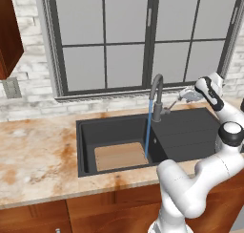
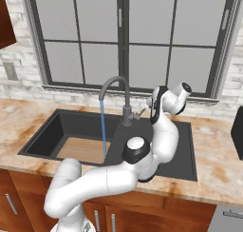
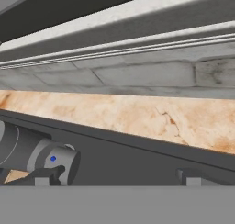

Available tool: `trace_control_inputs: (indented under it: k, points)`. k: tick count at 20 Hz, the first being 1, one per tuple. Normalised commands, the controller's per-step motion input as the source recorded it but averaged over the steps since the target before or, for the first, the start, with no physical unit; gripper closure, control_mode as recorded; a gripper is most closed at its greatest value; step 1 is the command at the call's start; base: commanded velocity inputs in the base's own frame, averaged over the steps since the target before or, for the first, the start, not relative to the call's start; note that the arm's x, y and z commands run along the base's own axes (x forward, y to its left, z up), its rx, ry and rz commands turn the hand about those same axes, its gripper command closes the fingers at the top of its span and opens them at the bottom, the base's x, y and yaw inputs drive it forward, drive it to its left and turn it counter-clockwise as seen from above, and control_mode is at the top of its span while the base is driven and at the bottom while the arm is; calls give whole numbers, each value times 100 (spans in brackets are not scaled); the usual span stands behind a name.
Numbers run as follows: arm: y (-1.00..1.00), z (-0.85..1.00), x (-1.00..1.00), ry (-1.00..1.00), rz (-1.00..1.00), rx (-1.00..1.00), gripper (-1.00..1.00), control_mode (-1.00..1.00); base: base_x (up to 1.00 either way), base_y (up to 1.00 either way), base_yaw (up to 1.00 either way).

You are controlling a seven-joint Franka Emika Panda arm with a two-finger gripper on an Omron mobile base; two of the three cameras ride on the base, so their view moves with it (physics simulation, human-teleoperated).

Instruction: Turn on the sink faucet with hot water and rinse the cutting board for ten seconds, then turn off the faucet. Push the cutting board to reach the water if necessary.

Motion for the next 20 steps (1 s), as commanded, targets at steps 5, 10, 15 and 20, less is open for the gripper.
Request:
trace_control_inputs:
  k: [5, 10, 15, 20]
  points:
    - [0, 0, 0, 0, 0, 0, -100, -100, 0, 0, 0]
    - [0, 0, 0, 0, 0, 0, -100, -100, 0, 0, 0]
    - [0, 0, 0, 0, 0, 0, -100, -100, 0, 0, 0]
    - [0, 0, 0, 0, 0, 0, -100, -100, 0, 0, 0]
